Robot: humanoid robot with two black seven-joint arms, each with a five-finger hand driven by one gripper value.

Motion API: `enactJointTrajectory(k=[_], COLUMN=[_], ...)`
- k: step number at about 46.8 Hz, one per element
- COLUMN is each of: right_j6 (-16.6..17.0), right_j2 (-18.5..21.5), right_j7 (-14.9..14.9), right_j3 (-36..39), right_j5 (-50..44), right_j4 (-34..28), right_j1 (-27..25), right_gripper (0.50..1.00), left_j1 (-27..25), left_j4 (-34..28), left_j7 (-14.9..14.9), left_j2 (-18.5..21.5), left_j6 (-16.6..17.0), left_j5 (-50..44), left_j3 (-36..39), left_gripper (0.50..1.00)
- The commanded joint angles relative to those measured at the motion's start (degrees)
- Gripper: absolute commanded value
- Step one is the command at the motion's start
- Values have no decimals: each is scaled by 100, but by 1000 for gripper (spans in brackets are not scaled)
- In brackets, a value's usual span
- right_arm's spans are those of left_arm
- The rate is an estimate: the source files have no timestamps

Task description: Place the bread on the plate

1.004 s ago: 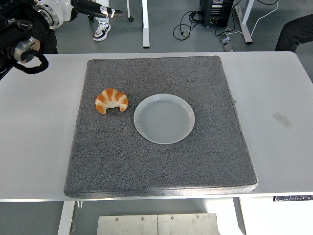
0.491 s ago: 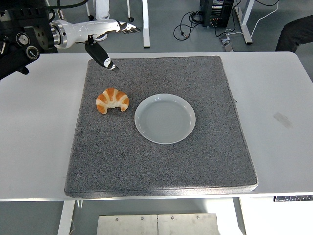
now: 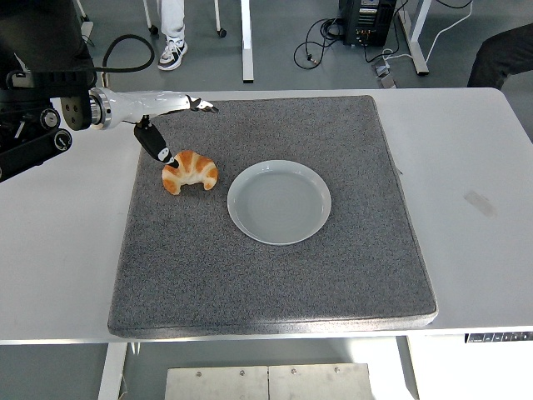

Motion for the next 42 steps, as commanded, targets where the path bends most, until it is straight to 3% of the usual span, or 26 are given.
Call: enactJointTrajectory(k=[1,17,42], right_j6=[0,0,0], right_j2=[0,0,0], right_j7=[1,9,1], right_j3=[0,0,0], right_j5=[0,0,0], right_j4=[0,0,0], right_j1=[-1,-1,-1], right_gripper=[1000,1000,1000], left_j1=[199,534,753], left_j4=[70,131,518], left_j7=[34,7,7], left_j2=[-82,-152,-653], left_j6=[97,282,449], left_j5=[-155,-287,-296], left_j3=[18,9,9], left_gripper=[984,984,980])
